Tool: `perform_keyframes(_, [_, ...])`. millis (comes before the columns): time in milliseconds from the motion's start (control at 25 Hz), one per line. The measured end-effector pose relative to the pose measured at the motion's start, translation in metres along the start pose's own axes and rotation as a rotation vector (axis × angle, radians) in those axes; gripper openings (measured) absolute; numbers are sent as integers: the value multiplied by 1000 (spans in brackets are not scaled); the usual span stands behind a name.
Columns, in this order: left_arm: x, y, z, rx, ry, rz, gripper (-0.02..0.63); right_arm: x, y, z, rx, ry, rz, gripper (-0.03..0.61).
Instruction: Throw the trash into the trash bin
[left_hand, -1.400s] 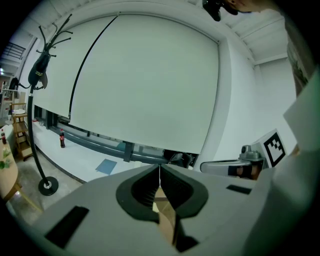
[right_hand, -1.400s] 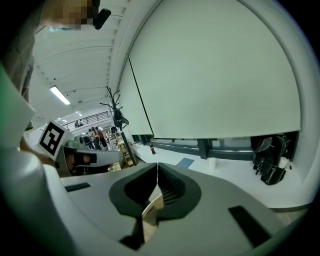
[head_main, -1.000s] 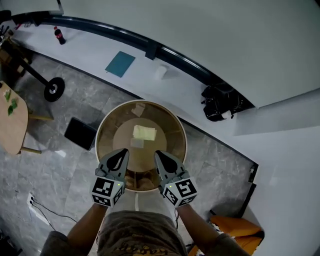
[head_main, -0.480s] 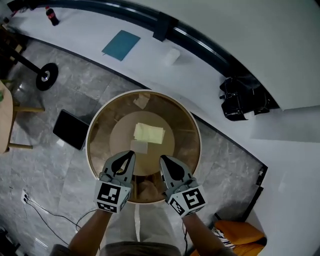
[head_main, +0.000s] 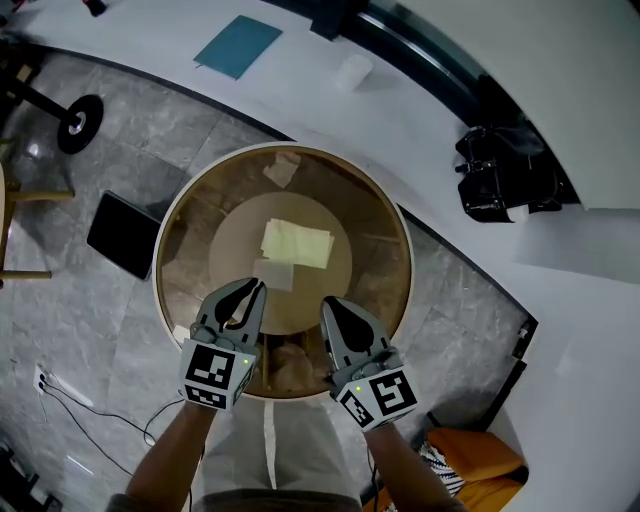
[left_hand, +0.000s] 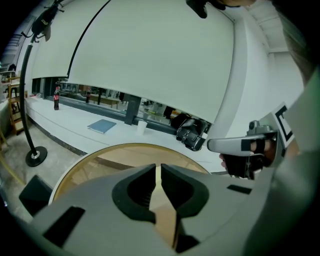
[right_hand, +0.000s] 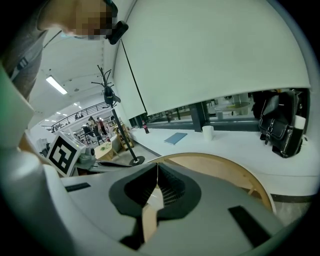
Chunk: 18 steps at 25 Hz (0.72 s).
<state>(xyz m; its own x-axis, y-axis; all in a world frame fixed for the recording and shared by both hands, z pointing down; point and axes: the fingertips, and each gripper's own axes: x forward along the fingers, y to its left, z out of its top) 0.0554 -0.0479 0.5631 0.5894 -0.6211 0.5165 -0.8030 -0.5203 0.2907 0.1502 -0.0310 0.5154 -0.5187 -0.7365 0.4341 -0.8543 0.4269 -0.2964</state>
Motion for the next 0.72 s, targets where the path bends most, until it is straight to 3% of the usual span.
perform_keyframes(120, [5, -3, -4, 1, 14, -24, 77, 1, -2, -5, 9, 6, -2, 20])
perform_keyframes(320, [18, -6, -12, 34, 46, -79, 312, 5, -7, -11, 29, 13, -9, 20])
perform_keyframes(440, [22, -7, -17, 71, 74, -100, 340, 7, -10, -15, 41, 16, -11, 19])
perform_keyframes(720, [33, -3, -34, 121, 128, -159, 341, 12, -17, -20, 73, 20, -28, 20])
